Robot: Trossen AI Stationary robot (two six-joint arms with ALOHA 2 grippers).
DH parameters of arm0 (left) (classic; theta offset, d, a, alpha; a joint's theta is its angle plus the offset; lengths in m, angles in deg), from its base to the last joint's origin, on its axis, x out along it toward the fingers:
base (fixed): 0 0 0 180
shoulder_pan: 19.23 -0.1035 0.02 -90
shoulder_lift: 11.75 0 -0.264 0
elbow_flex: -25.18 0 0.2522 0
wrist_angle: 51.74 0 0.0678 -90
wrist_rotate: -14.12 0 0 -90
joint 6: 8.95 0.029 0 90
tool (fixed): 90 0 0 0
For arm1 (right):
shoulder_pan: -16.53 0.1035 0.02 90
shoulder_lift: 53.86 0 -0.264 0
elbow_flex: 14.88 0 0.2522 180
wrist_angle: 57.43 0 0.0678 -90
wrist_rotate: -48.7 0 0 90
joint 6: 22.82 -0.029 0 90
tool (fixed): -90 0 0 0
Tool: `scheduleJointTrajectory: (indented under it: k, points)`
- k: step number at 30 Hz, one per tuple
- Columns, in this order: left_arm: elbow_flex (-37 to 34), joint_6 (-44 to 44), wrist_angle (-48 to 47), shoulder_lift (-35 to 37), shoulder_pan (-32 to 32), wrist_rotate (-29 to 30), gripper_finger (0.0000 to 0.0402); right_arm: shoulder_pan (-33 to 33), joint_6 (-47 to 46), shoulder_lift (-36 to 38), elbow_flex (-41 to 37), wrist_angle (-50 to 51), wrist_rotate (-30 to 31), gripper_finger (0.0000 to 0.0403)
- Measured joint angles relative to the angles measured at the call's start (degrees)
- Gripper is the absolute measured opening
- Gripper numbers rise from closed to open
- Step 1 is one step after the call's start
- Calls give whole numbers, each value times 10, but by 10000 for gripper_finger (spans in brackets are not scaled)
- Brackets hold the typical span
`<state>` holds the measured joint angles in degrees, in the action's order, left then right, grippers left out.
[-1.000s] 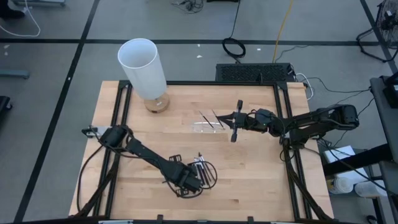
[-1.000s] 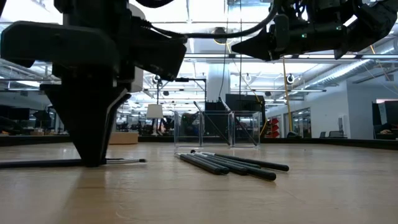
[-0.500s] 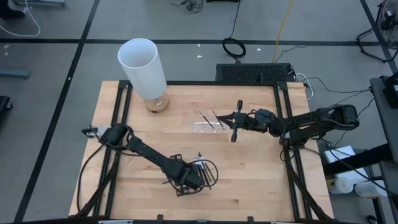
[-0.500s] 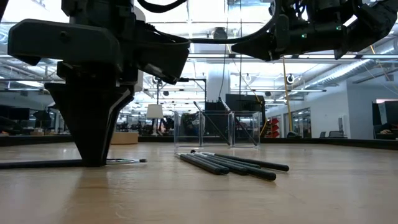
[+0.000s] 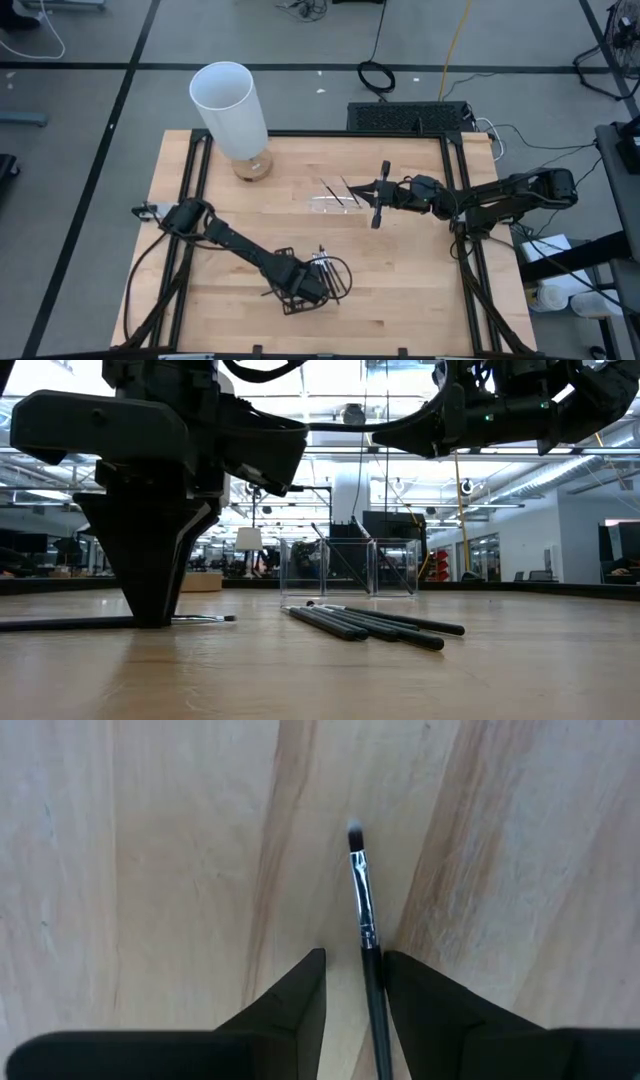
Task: Put items in baskets/containers
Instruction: Put the black eyeshadow brush into the transparent organizer
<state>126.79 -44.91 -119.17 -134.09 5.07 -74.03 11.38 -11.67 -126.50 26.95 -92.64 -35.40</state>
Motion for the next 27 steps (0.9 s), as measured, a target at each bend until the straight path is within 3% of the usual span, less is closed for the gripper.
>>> scheduleJointTrajectory:
  k: [13, 27]
  points:
    - [0, 15, 1, -1, -23, -46, 118, 0, 0, 0, 0, 0, 0, 0]
    - [0, 18, 1, -1, -31, -54, 118, 0, 0, 0, 0, 0, 0, 0]
